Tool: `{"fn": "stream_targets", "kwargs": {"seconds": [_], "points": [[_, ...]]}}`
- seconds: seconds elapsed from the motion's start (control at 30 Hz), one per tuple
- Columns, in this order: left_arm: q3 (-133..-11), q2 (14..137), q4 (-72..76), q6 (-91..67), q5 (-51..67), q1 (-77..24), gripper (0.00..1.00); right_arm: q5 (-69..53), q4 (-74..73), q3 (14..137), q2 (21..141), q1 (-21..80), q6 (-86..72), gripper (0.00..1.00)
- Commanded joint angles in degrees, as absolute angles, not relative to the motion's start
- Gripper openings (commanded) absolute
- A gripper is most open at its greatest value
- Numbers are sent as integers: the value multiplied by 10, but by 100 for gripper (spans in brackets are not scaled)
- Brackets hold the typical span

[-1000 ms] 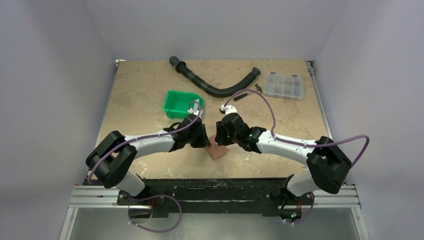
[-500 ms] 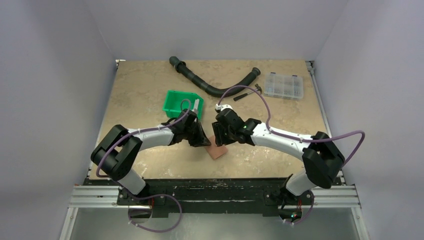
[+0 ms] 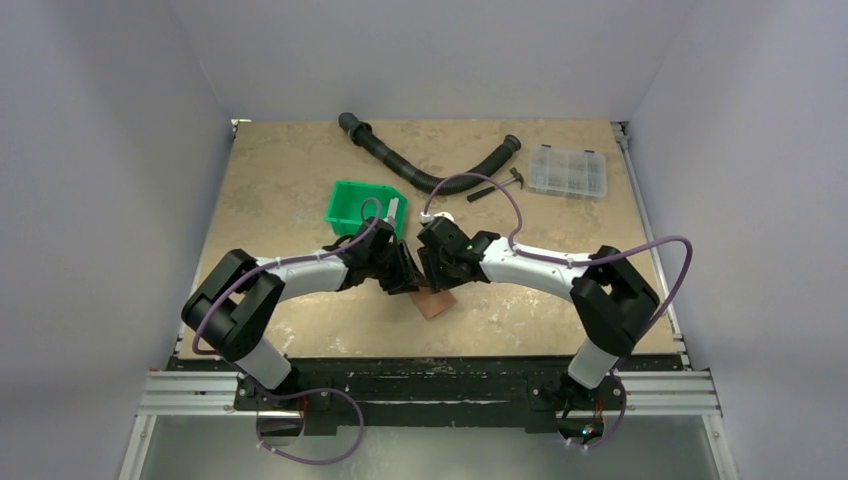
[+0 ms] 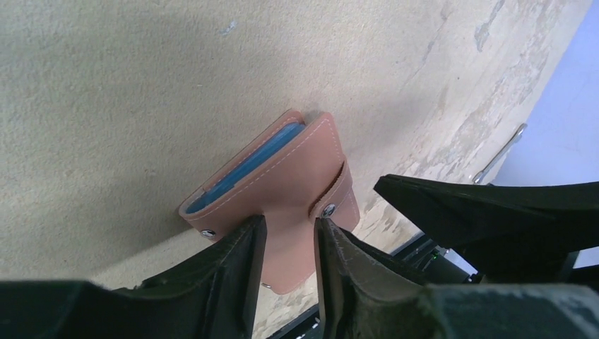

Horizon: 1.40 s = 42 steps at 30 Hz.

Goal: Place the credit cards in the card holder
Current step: Open the card holder at the center of the board.

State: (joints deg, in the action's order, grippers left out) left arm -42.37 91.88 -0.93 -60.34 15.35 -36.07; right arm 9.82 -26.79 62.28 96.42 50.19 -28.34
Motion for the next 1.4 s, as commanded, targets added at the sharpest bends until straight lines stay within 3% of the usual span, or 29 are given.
{"fn": "stream_targets", "kwargs": {"seconds": [0.0,0.43,0.7,1.1,1.37], "points": [[-397,935,-75,-573,47,-357,35,142,-260,649,960,510,-270,54],[-391,950,-98,-539,-26,-358,27,157,-239,657,1007,533,-264,56],[-373,982,-91,-527,-38,-357,21,218,-249,635,1007,542,-294,33],[-369,1005,-109,-498,-75,-357,19,108,-147,571,942,479,-335,12],[-369,1013,-115,-494,-84,-357,19,49,-122,532,917,424,-343,6]]}}
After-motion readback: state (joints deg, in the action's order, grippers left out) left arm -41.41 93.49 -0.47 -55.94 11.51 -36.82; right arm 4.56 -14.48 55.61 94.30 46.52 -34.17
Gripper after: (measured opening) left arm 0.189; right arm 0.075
